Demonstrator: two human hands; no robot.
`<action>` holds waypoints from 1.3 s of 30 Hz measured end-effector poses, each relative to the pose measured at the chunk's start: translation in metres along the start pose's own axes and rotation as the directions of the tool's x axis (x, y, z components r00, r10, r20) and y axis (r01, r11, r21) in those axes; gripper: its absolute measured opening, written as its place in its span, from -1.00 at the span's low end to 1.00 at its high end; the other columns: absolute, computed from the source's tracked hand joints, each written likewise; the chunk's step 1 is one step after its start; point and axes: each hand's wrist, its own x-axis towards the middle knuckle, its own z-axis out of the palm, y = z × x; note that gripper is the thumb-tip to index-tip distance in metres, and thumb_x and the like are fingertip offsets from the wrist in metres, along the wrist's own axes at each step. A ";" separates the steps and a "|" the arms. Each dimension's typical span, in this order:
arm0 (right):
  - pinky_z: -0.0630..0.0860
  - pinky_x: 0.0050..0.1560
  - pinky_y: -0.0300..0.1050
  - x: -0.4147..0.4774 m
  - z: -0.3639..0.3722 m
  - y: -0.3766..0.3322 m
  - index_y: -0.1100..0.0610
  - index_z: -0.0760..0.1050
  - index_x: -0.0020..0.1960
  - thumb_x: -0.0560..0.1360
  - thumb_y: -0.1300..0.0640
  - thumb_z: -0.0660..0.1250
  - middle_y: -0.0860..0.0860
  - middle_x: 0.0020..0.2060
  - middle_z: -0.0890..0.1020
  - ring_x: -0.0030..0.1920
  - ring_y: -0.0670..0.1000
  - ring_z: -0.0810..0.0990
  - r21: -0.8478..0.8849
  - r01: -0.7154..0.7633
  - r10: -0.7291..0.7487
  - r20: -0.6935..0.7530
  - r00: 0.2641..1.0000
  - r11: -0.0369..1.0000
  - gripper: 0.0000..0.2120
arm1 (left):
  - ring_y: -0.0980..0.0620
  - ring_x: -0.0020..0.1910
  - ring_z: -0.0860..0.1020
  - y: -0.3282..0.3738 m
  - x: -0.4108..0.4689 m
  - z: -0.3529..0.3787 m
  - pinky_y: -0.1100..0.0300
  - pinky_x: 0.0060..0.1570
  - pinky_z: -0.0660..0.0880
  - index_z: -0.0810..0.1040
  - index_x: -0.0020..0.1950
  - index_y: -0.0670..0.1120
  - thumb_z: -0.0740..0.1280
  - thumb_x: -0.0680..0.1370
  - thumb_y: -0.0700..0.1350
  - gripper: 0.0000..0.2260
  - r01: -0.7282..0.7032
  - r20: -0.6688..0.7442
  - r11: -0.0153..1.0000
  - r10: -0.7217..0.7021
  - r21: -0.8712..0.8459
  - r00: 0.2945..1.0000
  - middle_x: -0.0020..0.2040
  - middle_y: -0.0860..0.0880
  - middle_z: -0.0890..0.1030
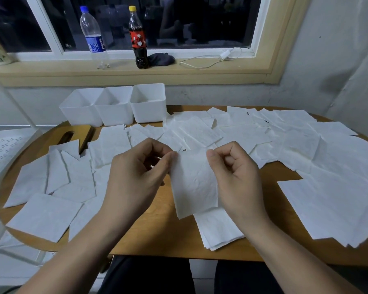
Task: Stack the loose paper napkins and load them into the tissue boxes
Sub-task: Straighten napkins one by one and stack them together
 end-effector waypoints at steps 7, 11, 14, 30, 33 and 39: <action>0.45 -0.26 -0.31 0.001 -0.003 0.003 0.12 0.54 -0.04 0.67 0.10 0.40 -0.10 -0.32 0.56 -0.31 -0.10 0.51 0.001 -0.006 0.006 -0.022 1.000 1.000 -0.86 | 0.04 -0.29 0.69 0.001 0.003 0.002 0.31 -0.33 0.57 0.73 -0.02 -0.03 0.49 0.63 -0.16 -0.94 0.038 0.023 0.996 -0.036 -0.086 0.999 -0.19 0.11 0.74; 0.56 -0.14 -0.13 0.002 -0.008 0.000 0.07 0.52 0.14 0.63 -0.01 0.42 0.02 -0.20 0.67 -0.14 0.12 0.63 0.080 -0.106 0.105 0.015 0.994 0.991 -0.81 | -0.01 -0.22 0.72 0.000 0.006 0.005 0.23 -0.34 0.61 0.74 -0.02 -0.06 0.49 0.63 -0.17 -0.95 0.073 0.035 0.981 -0.068 -0.182 0.997 -0.17 0.06 0.75; 0.63 0.12 0.21 -0.001 -0.020 0.002 -0.01 0.44 0.29 0.56 -0.08 0.46 0.17 -0.04 0.73 0.06 0.29 0.68 0.137 -0.274 0.246 0.193 0.950 0.952 -0.62 | 0.02 -0.21 0.71 -0.001 0.006 0.010 0.21 -0.37 0.59 0.73 -0.02 -0.11 0.49 0.63 -0.17 -0.95 0.121 0.027 0.947 -0.118 -0.299 0.993 -0.17 0.01 0.75; 0.56 -0.35 -0.18 -0.034 -0.070 0.027 -0.06 0.41 0.34 0.63 0.10 0.47 -0.07 -0.15 0.76 -0.22 -0.12 0.74 -0.315 -0.397 0.483 0.275 0.831 0.862 -0.64 | 0.05 -0.29 0.64 -0.049 -0.004 0.053 0.18 -0.27 0.50 0.70 -0.13 0.00 0.58 0.56 -0.07 -0.89 0.366 0.240 0.927 -0.340 -0.075 0.909 -0.21 0.02 0.74; 0.54 -0.34 -0.24 -0.036 -0.070 0.034 -0.14 0.38 0.32 0.62 0.03 0.48 -0.05 -0.23 0.70 -0.33 -0.02 0.74 -0.461 -0.341 0.493 0.261 0.830 0.819 -0.62 | 0.08 -0.20 0.66 -0.057 -0.005 0.056 0.16 -0.18 0.57 0.69 -0.11 0.05 0.58 0.55 0.00 -0.88 0.321 0.256 0.945 -0.325 0.056 0.910 -0.18 0.10 0.73; 0.69 -0.25 -0.07 -0.041 -0.069 0.046 -0.20 0.39 0.28 0.57 -0.01 0.53 -0.01 -0.29 0.61 -0.36 -0.03 0.67 -0.600 -0.217 0.435 0.244 0.867 0.770 -0.59 | 0.17 -0.13 0.65 -0.068 -0.005 0.059 0.21 -0.17 0.60 0.68 -0.09 0.12 0.59 0.54 0.02 -0.89 0.217 0.258 0.967 -0.246 0.137 0.934 -0.15 0.18 0.71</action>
